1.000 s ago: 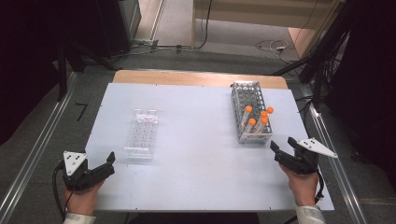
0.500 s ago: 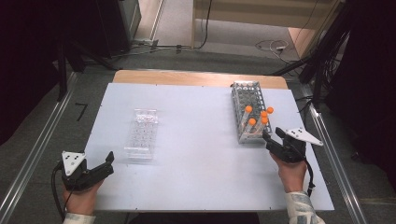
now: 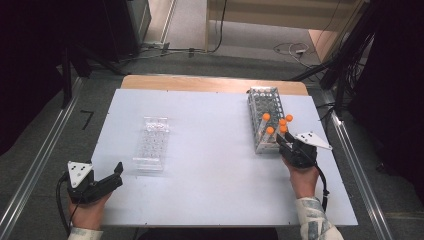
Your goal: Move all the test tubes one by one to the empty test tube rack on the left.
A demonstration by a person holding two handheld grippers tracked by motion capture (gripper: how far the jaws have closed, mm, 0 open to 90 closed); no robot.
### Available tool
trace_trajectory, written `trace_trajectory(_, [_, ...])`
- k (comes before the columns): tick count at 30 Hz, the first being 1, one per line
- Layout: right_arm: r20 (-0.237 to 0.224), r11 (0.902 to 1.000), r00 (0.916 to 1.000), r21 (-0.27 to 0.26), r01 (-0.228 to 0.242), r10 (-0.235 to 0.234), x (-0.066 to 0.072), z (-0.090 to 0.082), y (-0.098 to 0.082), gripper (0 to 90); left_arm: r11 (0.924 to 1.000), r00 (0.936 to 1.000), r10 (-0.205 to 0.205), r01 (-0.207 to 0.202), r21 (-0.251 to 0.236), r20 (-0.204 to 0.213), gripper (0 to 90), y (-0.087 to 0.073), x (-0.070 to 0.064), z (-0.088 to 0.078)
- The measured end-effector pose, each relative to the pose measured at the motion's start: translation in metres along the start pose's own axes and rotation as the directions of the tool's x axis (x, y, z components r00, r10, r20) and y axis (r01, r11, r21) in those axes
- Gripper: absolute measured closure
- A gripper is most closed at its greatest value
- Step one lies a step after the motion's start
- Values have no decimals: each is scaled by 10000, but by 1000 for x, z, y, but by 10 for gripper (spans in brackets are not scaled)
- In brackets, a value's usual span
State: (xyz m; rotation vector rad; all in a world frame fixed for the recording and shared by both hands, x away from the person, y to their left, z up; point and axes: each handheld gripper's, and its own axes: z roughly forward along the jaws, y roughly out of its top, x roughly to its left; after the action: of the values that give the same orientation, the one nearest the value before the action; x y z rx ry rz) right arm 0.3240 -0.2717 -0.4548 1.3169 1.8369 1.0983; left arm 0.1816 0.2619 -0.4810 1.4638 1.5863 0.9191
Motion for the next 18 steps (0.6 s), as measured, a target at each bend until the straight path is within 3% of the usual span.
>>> trace_trajectory(13, [192,9998,9997,91,159,-160,2,8,-1,711,10000,10000,-13,13,-14,-9,79,0,0,0])
trace_trajectory(18, [212,9996,9996,-180,206,-202,3,3,4,712,10000,10000,-12,12,-4,1,78,0,0,0])
